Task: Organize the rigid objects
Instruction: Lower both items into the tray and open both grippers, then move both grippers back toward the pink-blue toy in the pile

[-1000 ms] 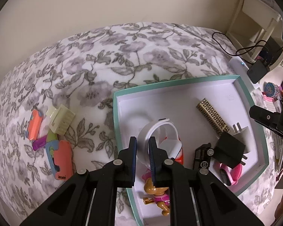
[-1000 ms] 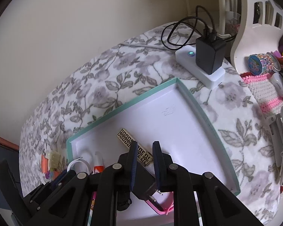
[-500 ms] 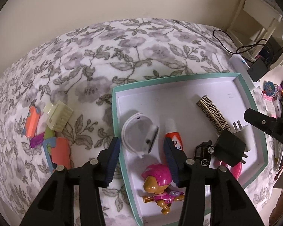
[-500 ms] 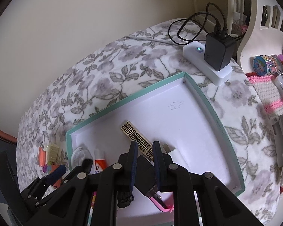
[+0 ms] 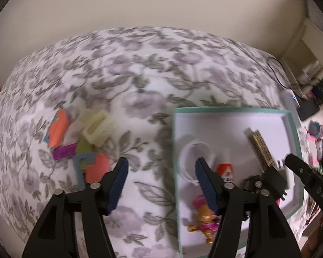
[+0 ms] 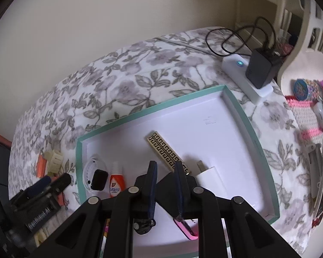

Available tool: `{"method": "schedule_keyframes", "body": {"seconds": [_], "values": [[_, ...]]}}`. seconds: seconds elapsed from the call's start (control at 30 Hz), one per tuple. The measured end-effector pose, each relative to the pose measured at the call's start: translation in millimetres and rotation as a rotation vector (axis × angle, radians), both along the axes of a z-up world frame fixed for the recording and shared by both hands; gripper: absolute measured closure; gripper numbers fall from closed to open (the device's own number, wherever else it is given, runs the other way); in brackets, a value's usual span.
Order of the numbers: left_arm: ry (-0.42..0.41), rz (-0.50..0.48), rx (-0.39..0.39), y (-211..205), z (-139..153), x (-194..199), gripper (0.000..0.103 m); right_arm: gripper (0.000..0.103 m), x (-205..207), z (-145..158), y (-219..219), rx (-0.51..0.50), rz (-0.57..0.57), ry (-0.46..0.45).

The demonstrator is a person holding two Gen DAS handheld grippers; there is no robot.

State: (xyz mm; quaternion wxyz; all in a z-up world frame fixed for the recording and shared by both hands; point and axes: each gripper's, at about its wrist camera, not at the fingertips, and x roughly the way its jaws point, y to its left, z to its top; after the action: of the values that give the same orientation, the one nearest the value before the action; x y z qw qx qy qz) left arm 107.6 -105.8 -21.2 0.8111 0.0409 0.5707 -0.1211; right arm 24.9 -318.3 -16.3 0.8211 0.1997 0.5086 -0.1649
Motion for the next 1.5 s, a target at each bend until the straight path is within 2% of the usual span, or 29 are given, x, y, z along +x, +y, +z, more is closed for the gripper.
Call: {"method": "schedule_keyframes", "body": {"seconds": [0.03,0.07,0.1,0.17,0.27,0.5,0.63,0.7,1.07,1.23,1.5], "values": [[0.002,0.018,-0.003,5,-1,2,0.033,0.083,1,0,3,-0.013,0.005,0.001],[0.003,0.039,-0.005,12,-1,4,0.031,0.073,2,0,7,-0.024,0.01,0.001],[0.003,0.06,-0.004,18,-2,6,0.022,0.056,3,0,10,-0.024,0.015,0.002],[-0.002,0.095,-0.007,29,-3,9,0.012,0.044,5,-2,15,-0.014,0.034,-0.001],[-0.004,0.132,-0.012,41,-4,12,0.012,0.043,8,-2,22,-0.025,0.062,-0.002],[-0.016,0.208,0.025,66,-8,17,0.01,0.018,9,-3,36,-0.054,0.107,-0.013],[-0.003,0.247,0.034,83,-11,20,0.009,0.013,11,-5,41,-0.048,0.122,-0.02],[0.003,0.262,0.031,90,-13,21,0.009,0.004,12,-5,43,-0.059,0.123,-0.024],[0.0,0.323,0.015,123,-9,25,0.009,0.0,17,0,64,-0.061,0.164,-0.059],[-0.032,0.351,0.01,144,-1,25,0.009,0.0,23,8,89,-0.048,0.218,-0.101],[-0.058,0.403,-0.061,177,7,27,0.009,0.0,37,7,143,-0.036,0.326,-0.12]]}}
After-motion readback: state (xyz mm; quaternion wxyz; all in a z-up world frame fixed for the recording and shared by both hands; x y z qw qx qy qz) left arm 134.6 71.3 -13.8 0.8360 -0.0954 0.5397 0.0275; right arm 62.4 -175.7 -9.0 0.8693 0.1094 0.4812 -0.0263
